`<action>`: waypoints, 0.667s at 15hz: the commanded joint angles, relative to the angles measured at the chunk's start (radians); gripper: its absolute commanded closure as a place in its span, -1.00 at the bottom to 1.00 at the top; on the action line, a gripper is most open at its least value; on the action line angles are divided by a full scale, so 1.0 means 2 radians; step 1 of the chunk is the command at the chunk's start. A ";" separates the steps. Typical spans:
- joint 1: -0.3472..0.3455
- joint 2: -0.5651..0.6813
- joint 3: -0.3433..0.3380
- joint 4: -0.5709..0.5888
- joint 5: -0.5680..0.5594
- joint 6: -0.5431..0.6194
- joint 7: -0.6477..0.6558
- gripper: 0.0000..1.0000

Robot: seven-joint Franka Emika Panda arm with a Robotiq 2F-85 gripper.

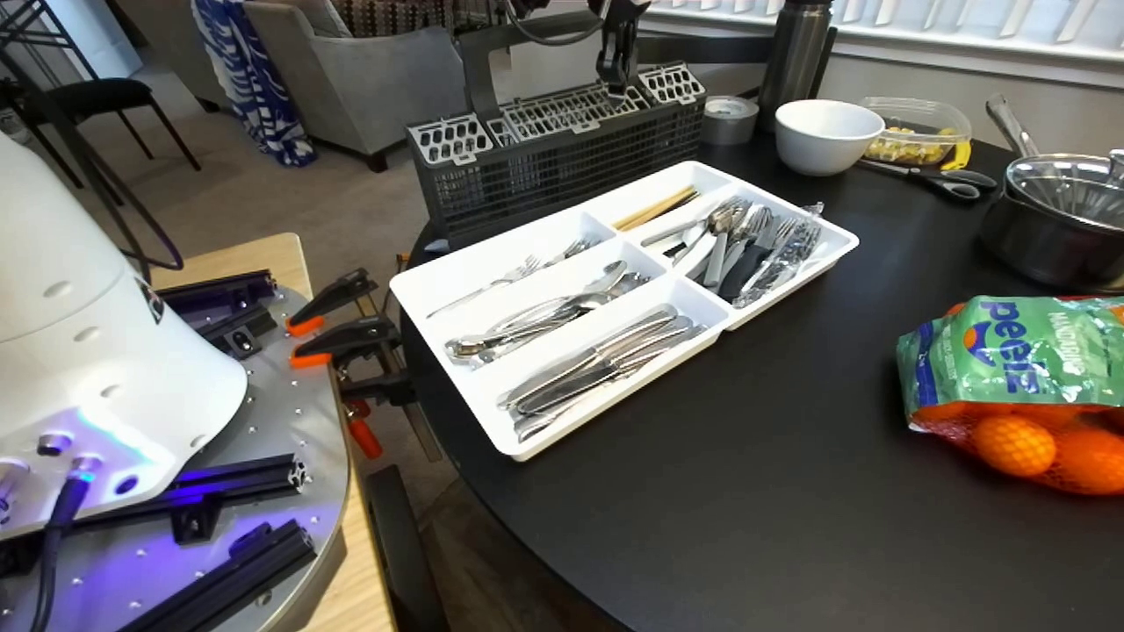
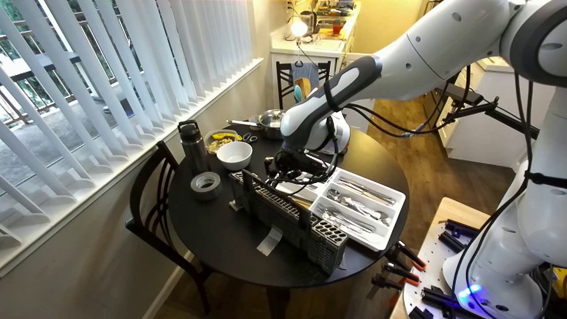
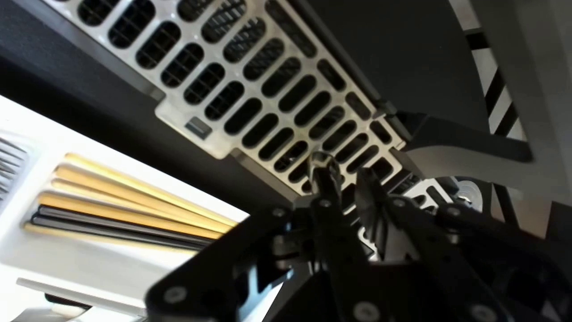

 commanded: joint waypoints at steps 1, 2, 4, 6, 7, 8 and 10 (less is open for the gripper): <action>0.004 -0.025 0.002 -0.025 0.008 0.011 0.010 0.97; 0.006 -0.027 0.001 -0.027 0.005 0.012 0.018 1.00; 0.015 -0.033 0.000 -0.037 0.012 0.041 0.051 0.95; 0.028 -0.042 -0.003 -0.051 0.013 0.088 0.105 0.94; 0.032 -0.047 -0.003 -0.058 0.017 0.108 0.126 0.94; 0.038 -0.050 -0.003 -0.066 0.018 0.131 0.147 0.93; 0.053 -0.054 -0.008 -0.079 0.009 0.164 0.207 0.95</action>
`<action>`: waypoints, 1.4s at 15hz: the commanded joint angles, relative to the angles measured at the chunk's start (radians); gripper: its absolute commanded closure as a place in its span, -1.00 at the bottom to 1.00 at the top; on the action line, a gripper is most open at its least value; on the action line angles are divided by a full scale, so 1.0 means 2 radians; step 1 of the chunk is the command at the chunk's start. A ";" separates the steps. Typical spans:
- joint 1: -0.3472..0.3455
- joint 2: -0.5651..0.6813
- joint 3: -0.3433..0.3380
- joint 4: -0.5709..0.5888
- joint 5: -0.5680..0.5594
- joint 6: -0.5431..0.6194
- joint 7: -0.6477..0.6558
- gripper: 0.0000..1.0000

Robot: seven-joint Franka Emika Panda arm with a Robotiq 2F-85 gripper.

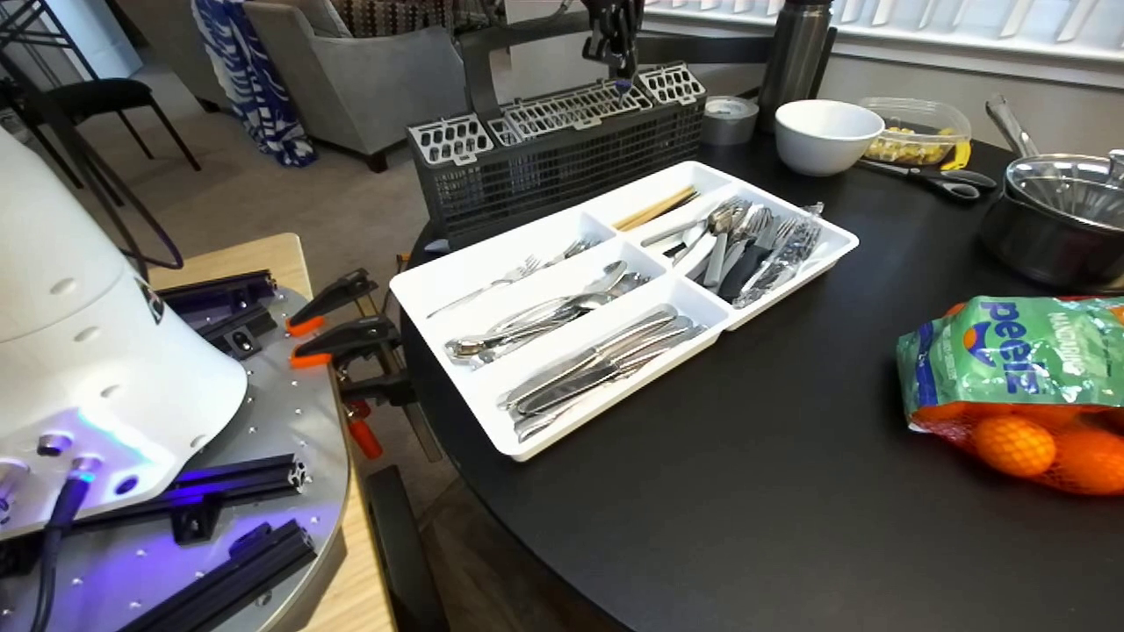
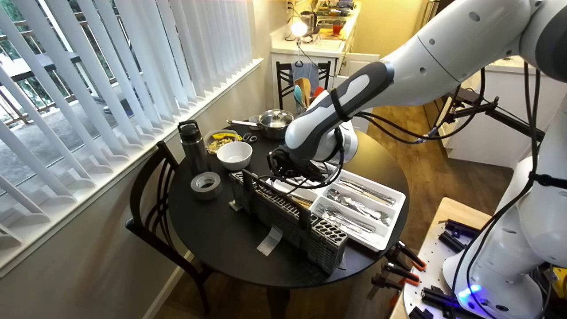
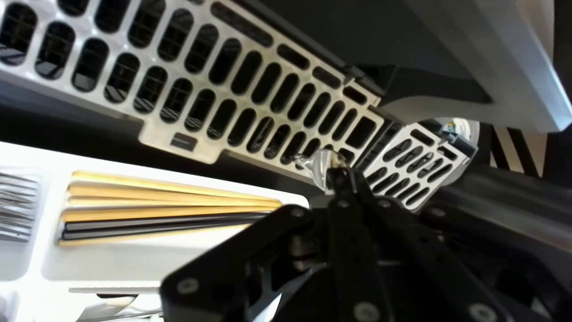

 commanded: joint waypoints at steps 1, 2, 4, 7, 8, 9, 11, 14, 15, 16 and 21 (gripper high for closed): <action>0.029 -0.025 -0.013 -0.037 0.003 0.065 0.096 0.94; 0.037 -0.024 -0.015 -0.041 0.005 0.081 0.123 0.94; 0.051 -0.024 -0.021 -0.048 0.007 0.098 0.163 0.94; 0.064 -0.030 -0.026 -0.050 0.008 0.093 0.196 0.94; 0.065 -0.034 -0.023 -0.049 0.010 0.089 0.201 0.94; 0.067 -0.038 -0.023 -0.049 0.009 0.083 0.209 0.94; 0.076 -0.051 -0.027 -0.055 0.006 0.090 0.229 0.94; 0.090 -0.075 -0.042 -0.074 -0.012 0.102 0.258 0.94; 0.095 -0.083 -0.046 -0.081 -0.017 0.107 0.265 0.94; 0.099 -0.089 -0.051 -0.088 -0.022 0.114 0.274 0.94; 0.104 -0.103 -0.070 -0.121 -0.038 0.140 0.301 0.94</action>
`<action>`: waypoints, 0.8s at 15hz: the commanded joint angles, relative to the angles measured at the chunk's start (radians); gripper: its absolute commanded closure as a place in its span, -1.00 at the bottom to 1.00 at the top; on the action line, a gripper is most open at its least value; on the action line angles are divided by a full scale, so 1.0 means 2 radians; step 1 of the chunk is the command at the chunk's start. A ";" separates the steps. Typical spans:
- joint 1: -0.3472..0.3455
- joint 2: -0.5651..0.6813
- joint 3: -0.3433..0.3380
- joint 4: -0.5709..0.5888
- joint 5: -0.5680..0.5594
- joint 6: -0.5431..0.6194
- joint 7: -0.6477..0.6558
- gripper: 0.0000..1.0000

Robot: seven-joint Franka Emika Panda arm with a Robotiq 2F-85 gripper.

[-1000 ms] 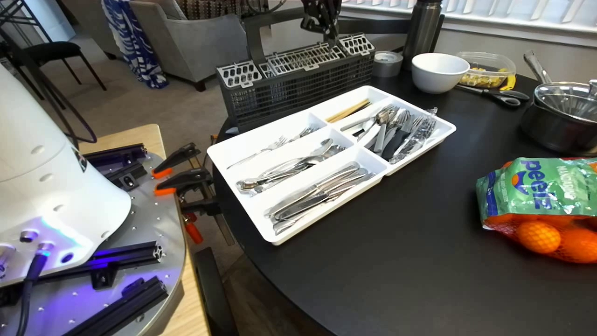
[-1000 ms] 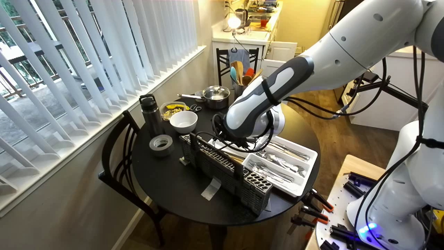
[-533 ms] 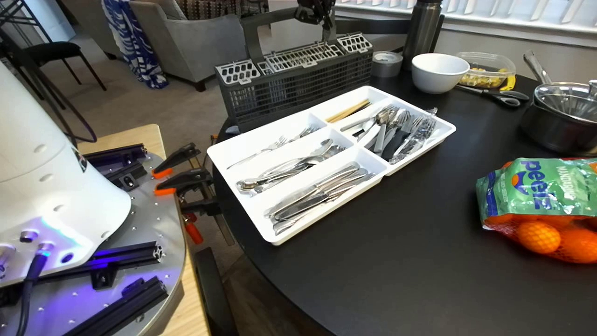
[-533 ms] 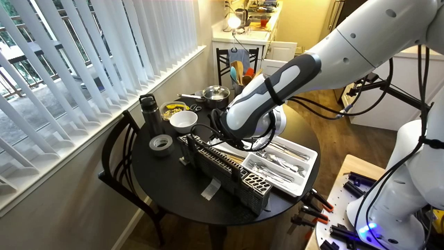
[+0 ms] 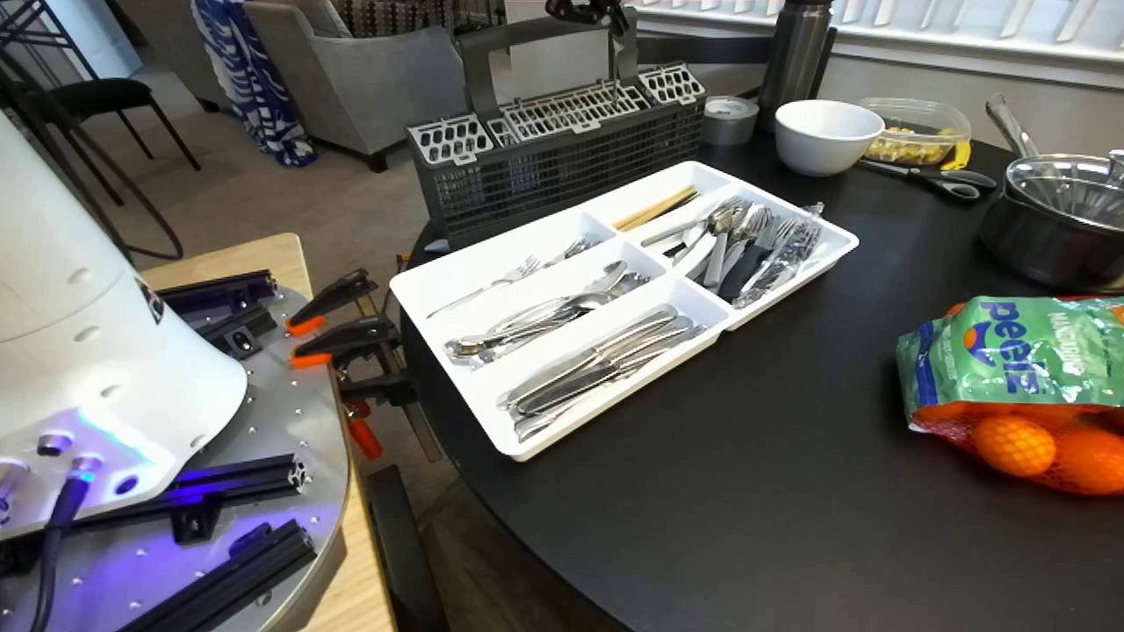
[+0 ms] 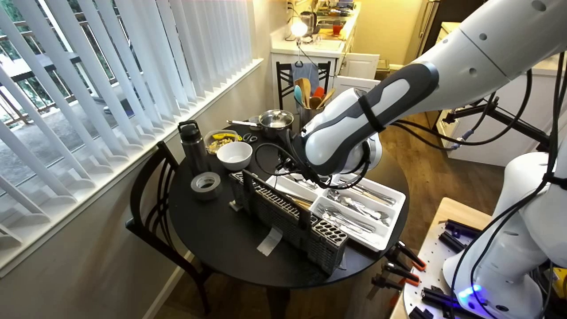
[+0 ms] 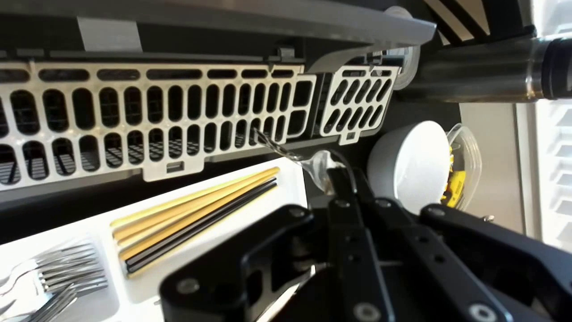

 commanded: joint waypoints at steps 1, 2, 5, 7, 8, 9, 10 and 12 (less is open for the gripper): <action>0.009 -0.027 -0.012 -0.038 -0.012 0.027 0.032 0.94; -0.032 -0.028 0.032 -0.037 0.009 0.031 0.016 0.94; -0.042 -0.049 0.054 -0.042 0.022 0.033 0.019 0.94; -0.048 -0.067 0.067 -0.047 0.027 0.035 0.019 0.94; -0.049 -0.077 0.073 -0.048 0.031 0.038 0.018 0.94; -0.050 -0.086 0.078 -0.052 0.034 0.040 0.018 0.94; -0.051 -0.096 0.083 -0.055 0.036 0.043 0.017 0.94; -0.051 -0.113 0.091 -0.060 0.038 0.047 0.015 0.94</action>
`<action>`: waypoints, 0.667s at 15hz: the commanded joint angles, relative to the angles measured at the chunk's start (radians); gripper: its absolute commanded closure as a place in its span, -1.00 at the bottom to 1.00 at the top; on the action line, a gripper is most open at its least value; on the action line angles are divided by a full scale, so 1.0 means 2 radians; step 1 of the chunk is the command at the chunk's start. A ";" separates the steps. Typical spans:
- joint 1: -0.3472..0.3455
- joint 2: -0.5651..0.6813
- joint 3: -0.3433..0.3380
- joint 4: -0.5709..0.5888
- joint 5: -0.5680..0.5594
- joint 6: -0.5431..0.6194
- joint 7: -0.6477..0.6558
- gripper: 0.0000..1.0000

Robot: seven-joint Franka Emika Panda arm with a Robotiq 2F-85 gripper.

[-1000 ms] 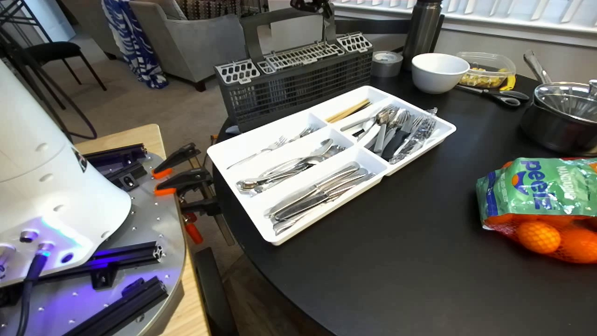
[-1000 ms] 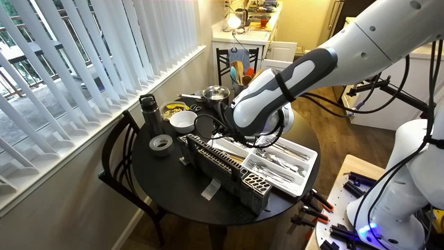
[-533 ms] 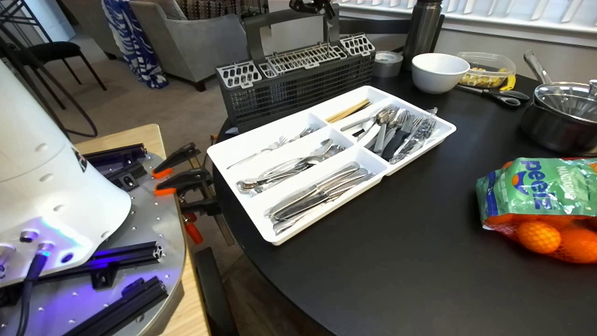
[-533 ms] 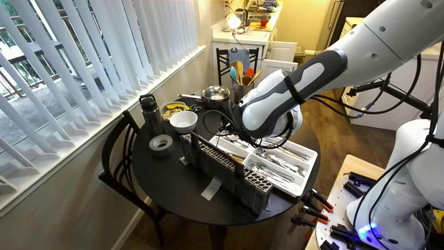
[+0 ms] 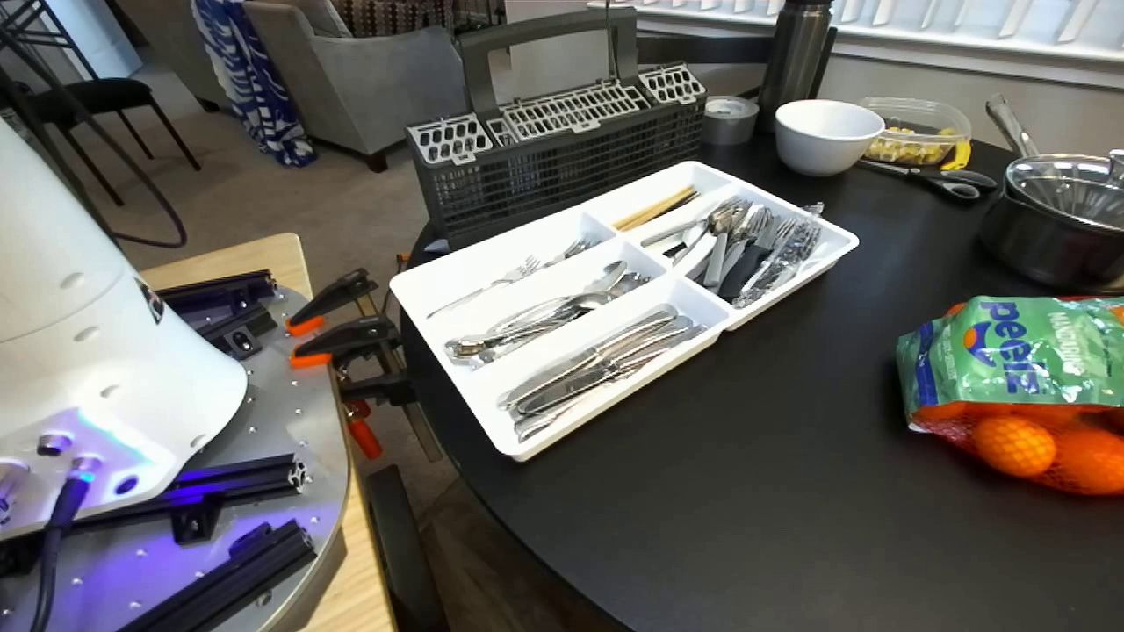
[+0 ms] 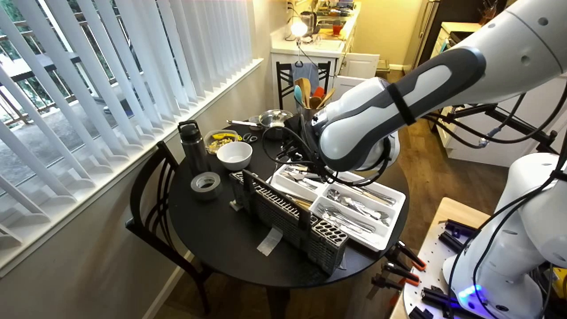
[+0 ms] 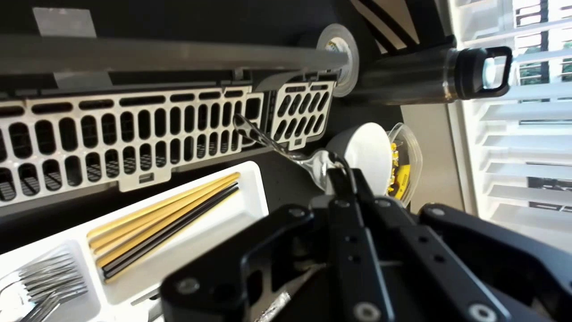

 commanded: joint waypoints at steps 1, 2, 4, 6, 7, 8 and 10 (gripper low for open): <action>-0.009 -0.046 0.025 -0.028 0.012 0.022 0.004 0.94; -0.035 -0.055 0.047 -0.032 0.008 0.020 0.005 0.94; -0.074 -0.069 0.077 -0.038 0.011 0.021 -0.002 0.94; -0.159 -0.086 0.126 -0.046 0.008 -0.025 -0.011 0.94; -0.193 -0.093 0.139 -0.054 -0.002 -0.043 -0.003 0.93; -0.231 -0.101 0.148 -0.067 -0.032 -0.065 0.020 0.93; -0.311 -0.124 0.172 -0.077 -0.130 -0.145 0.087 0.93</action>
